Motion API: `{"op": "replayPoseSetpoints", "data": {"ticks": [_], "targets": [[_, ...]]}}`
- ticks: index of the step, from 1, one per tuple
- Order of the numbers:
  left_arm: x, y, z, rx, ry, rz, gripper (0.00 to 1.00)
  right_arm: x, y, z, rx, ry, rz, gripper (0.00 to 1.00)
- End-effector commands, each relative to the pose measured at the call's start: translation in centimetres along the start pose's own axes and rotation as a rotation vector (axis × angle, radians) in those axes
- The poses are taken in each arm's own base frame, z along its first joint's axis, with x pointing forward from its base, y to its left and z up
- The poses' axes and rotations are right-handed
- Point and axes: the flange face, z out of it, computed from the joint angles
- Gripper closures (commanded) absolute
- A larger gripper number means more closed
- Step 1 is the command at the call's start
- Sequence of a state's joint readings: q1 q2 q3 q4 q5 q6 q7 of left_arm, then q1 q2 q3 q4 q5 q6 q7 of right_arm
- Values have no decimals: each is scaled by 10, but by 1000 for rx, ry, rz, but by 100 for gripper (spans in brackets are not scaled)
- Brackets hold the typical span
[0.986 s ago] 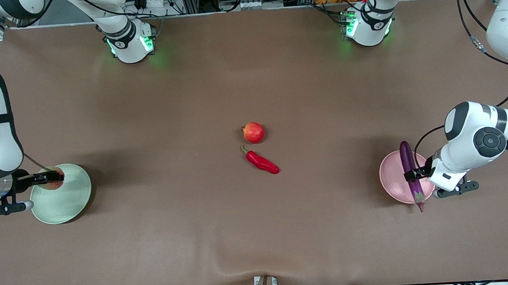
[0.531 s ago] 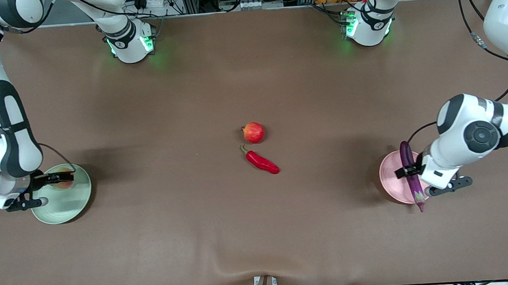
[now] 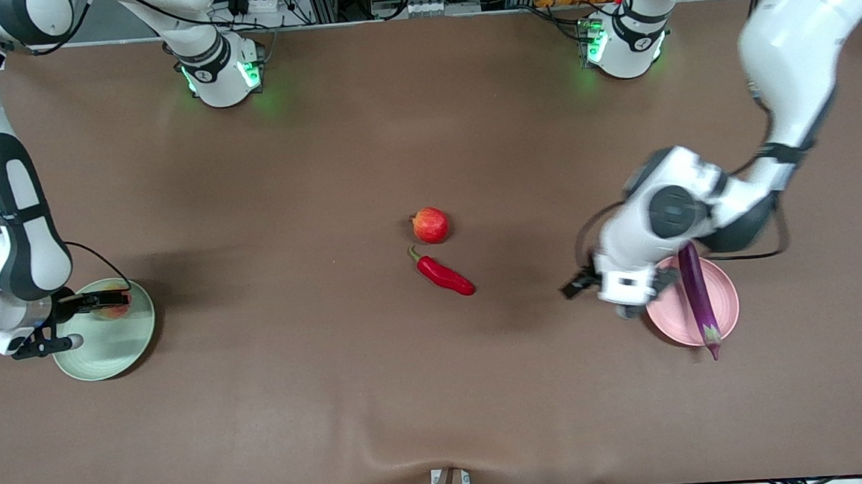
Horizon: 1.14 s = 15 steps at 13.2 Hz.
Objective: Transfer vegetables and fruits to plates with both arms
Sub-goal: 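Release the eggplant on the pink plate while the right gripper carries the peach, then release the peach on the green plate while the left gripper grasps the pepper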
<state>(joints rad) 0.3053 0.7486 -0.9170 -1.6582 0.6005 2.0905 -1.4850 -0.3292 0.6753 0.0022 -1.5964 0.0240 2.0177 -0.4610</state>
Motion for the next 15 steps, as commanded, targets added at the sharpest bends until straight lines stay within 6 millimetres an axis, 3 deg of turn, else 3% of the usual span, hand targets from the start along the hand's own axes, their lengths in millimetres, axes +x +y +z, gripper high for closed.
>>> {"op": "replayPoseSetpoints", "data": {"ticks": [1,3,5,7,9,12,15], "targets": [[-52,44,23,24,38,-160,0,5,-7,-53,5,-5,-30,0],[-93,69,49,41,85,-225,0,7,-11,-75,9,-17,-36,0],[-115,87,66,25,92,-269,0,13,-28,-87,8,-30,-55,0],[-122,95,77,-35,46,-322,0,18,-49,-103,16,-55,-77,0],[-147,100,89,-35,31,-315,0,18,-74,-121,12,-72,13,0],[-159,100,98,-21,49,-329,0,28,-133,-130,34,-84,153,0],[-157,96,117,1,48,-335,0,36,-175,-130,56,-91,270,0]]}}
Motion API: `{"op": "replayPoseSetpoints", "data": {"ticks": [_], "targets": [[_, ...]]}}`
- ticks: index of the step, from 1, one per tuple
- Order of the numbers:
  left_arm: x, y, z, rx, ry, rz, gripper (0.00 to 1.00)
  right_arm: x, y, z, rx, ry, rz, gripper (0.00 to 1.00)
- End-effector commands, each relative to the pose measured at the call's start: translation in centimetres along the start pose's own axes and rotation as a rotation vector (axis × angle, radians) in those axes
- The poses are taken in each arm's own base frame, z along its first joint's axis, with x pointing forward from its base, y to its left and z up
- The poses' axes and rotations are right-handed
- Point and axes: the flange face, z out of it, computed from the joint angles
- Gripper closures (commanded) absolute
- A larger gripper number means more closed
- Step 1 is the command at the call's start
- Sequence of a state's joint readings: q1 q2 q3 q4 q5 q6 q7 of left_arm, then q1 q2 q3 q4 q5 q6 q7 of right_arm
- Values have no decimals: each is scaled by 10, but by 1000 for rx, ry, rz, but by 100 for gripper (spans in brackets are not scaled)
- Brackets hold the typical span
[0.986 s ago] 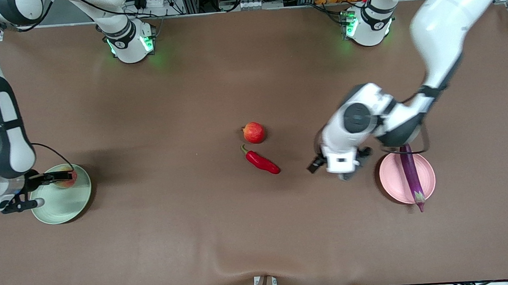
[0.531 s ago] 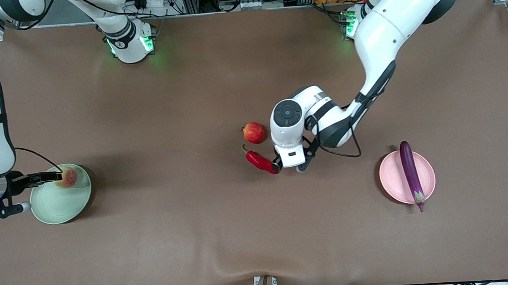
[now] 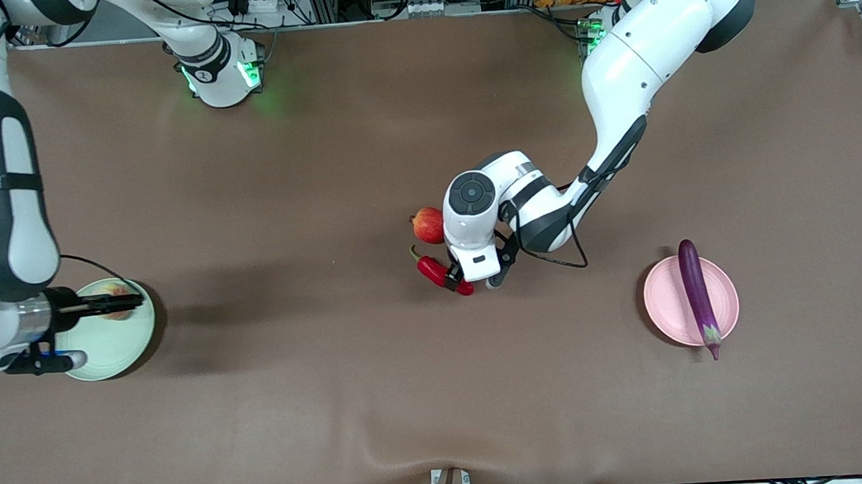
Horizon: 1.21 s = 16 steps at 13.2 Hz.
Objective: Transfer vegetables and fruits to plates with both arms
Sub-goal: 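Release the peach on the green plate while the left gripper grasps the pepper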
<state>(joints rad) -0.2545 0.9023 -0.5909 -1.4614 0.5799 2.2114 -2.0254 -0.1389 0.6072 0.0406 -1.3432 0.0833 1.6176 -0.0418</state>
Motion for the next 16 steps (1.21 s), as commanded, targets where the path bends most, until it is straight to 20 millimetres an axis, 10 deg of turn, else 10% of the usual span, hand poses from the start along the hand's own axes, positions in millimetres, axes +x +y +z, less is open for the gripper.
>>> {"op": "replayPoseSetpoints", "data": {"ticks": [1,9,16], "targets": [[0,3,12,10,-13,-24,0,-8,-26,-10,24,0,105,0],[0,9,17,-39,-36,-91,2,-10,-57,-8,72,-17,249,0],[0,16,30,-140,-97,-102,42,-10,-62,-4,67,-23,246,0]]}}
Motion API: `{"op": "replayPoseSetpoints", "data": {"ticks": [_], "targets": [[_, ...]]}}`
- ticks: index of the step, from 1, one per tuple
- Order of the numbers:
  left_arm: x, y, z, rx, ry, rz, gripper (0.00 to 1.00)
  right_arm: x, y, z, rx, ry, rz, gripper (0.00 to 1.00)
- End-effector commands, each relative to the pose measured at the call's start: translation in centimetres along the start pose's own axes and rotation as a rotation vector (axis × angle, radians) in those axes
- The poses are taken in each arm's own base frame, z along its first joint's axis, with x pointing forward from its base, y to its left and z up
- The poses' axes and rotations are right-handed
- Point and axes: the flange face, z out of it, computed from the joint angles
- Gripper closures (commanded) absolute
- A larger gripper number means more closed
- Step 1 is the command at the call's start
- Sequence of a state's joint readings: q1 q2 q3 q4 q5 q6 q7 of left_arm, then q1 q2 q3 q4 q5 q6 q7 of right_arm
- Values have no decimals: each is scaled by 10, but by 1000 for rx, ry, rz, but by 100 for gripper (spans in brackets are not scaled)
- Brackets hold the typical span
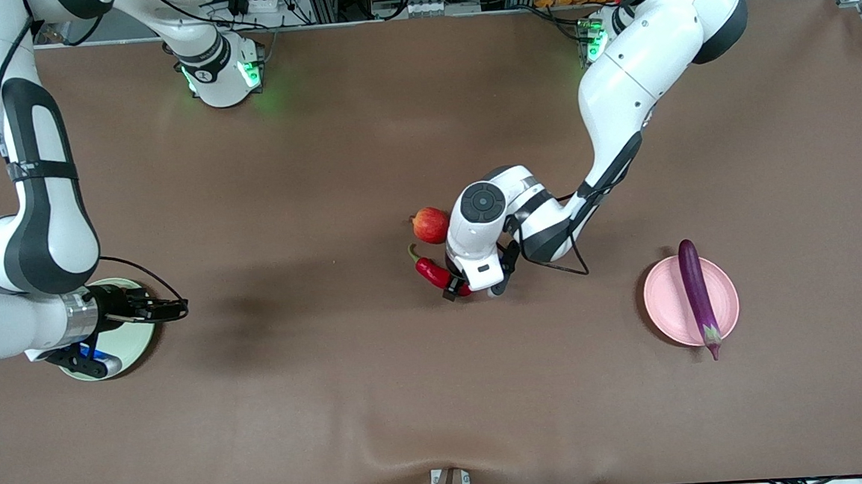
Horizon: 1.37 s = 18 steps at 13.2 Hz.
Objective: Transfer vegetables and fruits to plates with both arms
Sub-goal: 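Carry the pepper to the pink plate while the right gripper reaches the pomegranate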
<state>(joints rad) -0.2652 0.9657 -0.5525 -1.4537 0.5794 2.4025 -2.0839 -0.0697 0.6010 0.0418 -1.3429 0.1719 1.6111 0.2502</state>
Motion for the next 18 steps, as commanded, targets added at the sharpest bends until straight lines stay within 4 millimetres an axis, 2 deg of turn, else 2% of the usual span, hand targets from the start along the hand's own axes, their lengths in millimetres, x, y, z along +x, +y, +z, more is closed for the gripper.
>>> {"op": "replayPoseSetpoints", "data": {"ticks": [1,2,3,4,5,6,7,8,9,11,13,16,17,18], "targets": [[-2,6,1,-33,-21,-27,70,-11,-10,-3,4,-10,17,0],[-4,6,1,-37,-16,-16,100,-14,-19,-3,18,-15,45,0],[-4,6,0,-40,-12,-5,100,-16,-22,-5,32,-16,91,0],[4,11,-10,-57,-5,0,100,-22,-34,-8,31,-15,118,0],[21,17,-22,-67,6,0,100,-33,-49,-7,22,-21,142,0],[37,24,-44,-74,12,-7,100,-43,-62,-5,13,-27,173,0],[41,26,-59,-54,20,-1,100,-56,-79,-5,5,-27,200,0],[56,30,-74,-40,24,10,100,-71,-91,-8,-3,-24,242,0],[76,34,-91,-38,12,20,100,-86,-102,-7,-10,-30,256,0],[129,34,-123,6,-31,78,100,-121,-135,3,-23,-45,289,0],[188,17,-146,87,-78,253,100,-154,-186,15,-29,-38,400,0],[260,-13,-148,224,-102,409,100,-208,-270,47,-10,25,461,0],[280,-20,-147,246,-105,443,100,-219,-292,66,31,57,526,0],[303,-28,-147,259,-118,499,100,-232,-313,95,85,96,574,0]]}}
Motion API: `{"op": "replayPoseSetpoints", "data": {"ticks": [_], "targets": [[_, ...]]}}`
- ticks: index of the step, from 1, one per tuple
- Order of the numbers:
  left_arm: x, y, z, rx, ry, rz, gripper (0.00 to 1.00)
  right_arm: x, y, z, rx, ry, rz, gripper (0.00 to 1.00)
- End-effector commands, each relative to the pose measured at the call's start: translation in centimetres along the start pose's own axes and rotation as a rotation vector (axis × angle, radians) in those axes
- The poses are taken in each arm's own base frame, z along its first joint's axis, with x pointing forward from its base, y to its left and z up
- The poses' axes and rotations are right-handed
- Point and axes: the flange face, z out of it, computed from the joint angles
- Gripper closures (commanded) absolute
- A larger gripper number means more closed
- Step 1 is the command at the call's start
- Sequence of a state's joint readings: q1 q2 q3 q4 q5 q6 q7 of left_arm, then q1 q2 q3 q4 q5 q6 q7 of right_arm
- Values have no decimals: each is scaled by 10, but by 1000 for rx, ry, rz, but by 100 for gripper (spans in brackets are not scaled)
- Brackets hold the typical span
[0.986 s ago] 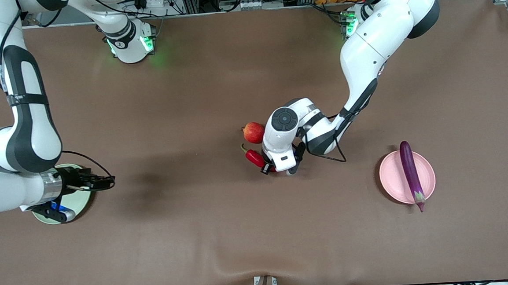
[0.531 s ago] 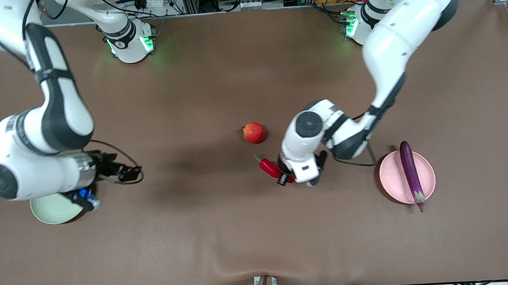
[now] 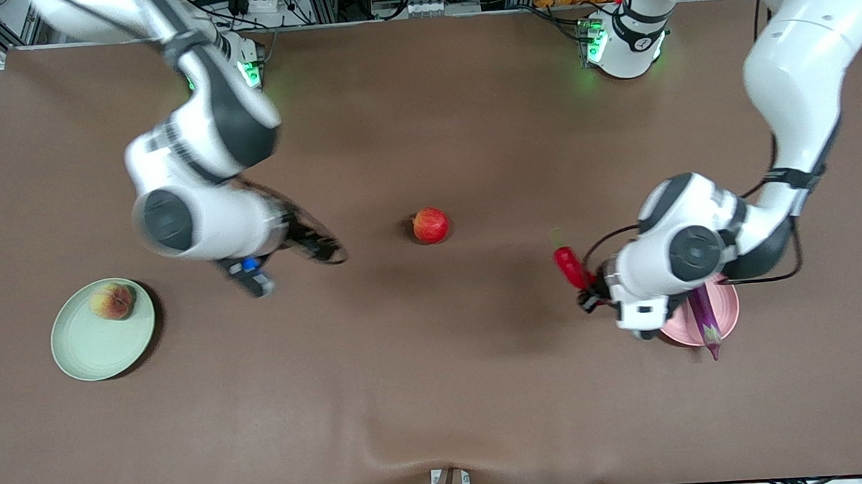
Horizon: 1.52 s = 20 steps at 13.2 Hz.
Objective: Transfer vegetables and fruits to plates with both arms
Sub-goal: 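Carry the pepper to the pink plate while the right gripper reaches the pomegranate, then grasp the pomegranate with the right gripper while the left gripper releases the pepper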
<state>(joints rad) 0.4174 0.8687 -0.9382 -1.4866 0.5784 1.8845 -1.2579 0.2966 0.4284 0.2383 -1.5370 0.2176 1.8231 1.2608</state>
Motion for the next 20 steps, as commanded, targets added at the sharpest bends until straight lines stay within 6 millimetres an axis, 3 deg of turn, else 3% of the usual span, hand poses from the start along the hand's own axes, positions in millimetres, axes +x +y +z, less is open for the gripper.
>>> {"op": "replayPoseSetpoints", "data": {"ticks": [1,5,8,14,18,19,20], "targets": [[26,-33,-3,40,-21,139,100,-46,-15,59,104,44,110,0],[78,-84,5,148,65,295,100,-69,-32,135,50,27,246,0],[86,-85,5,142,86,339,100,-81,-47,180,87,28,289,0],[106,-87,18,145,185,360,100,-81,-51,204,91,23,429,0],[111,-91,24,145,191,355,100,-96,-51,225,70,26,419,0],[111,-90,24,146,192,356,95,-101,-51,227,67,28,411,0],[110,-89,25,147,191,360,70,-100,-51,229,65,28,414,0]]}}
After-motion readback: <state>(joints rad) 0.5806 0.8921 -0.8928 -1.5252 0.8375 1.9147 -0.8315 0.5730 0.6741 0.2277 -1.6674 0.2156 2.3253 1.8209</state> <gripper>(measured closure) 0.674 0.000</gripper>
